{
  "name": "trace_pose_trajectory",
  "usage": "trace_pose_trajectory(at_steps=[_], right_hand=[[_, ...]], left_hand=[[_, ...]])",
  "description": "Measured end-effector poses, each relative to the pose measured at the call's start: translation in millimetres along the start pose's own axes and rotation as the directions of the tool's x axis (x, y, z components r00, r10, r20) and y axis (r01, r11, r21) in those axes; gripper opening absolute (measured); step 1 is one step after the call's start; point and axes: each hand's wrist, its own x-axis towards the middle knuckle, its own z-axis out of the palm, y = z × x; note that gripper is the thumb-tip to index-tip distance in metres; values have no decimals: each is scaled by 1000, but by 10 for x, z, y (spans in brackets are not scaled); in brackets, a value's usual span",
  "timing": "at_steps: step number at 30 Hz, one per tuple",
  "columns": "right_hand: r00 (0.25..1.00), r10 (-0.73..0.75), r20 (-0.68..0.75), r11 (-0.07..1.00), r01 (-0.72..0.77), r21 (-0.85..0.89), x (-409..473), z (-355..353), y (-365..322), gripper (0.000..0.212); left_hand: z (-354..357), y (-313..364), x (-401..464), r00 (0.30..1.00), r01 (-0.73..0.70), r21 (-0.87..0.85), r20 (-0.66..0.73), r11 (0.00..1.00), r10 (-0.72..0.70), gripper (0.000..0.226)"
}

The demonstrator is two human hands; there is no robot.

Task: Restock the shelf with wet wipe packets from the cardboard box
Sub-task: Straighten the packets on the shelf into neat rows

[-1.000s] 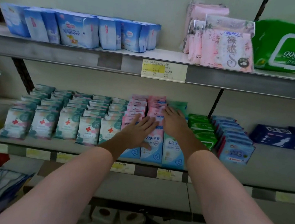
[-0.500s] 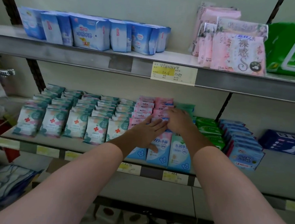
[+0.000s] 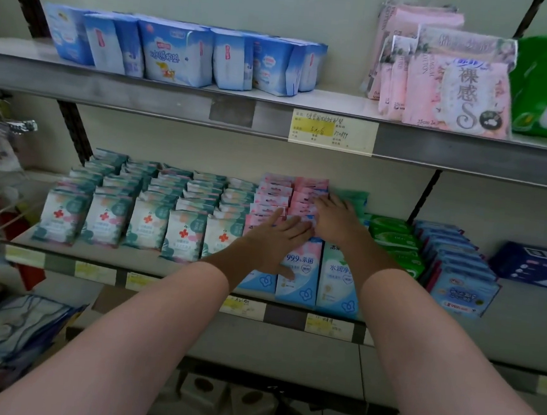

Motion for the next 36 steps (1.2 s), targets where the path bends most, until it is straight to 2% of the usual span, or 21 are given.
trace_pose_trajectory(at_steps=[4,7,10,14,18,20,22,25,31,36], right_hand=[[999,31,-20,999,-31,20,-48,-89,-75,70],[988,104,-111,994,-100,36,-72,-133,-252,70],[977,104,-185,993,-93,68,-86,-167,-557,65],[977,11,-212,997,6,77,-91,-133,-1055,57],[976,-37,-216,995,57,84,-96,62,-1596,49],[986,-68,-153,996,75,38,-108,169,-1853,56],[991,-94,-94,995,91,-32,-114,315,-2050,74],[996,-77,-55,987,68,-147,-100,489,-2264,96],[995,97,32,986,-92,-140,-108,549,-2417,102],[992,122,31,991,-120,-61,-87,547,-2467,107]], left_hand=[[8,32,-48,999,-1,-27,-40,1000,0,101],[43,-16,-130,994,9,-40,-109,999,-13,93],[103,-198,-338,991,39,-87,-124,995,-49,85],[328,-613,-794,963,219,-257,-96,941,-250,80],[656,-1104,-1326,939,326,-269,-17,906,-343,83],[770,-1291,-1518,953,300,-282,42,911,-301,94],[864,-1393,-1621,964,264,-273,87,925,-250,108],[966,-1409,-1628,965,262,-247,84,933,-248,115],[1061,-1482,-1577,975,224,-204,57,953,-217,113],[1069,-1545,-1593,983,181,-187,46,966,-175,109]])
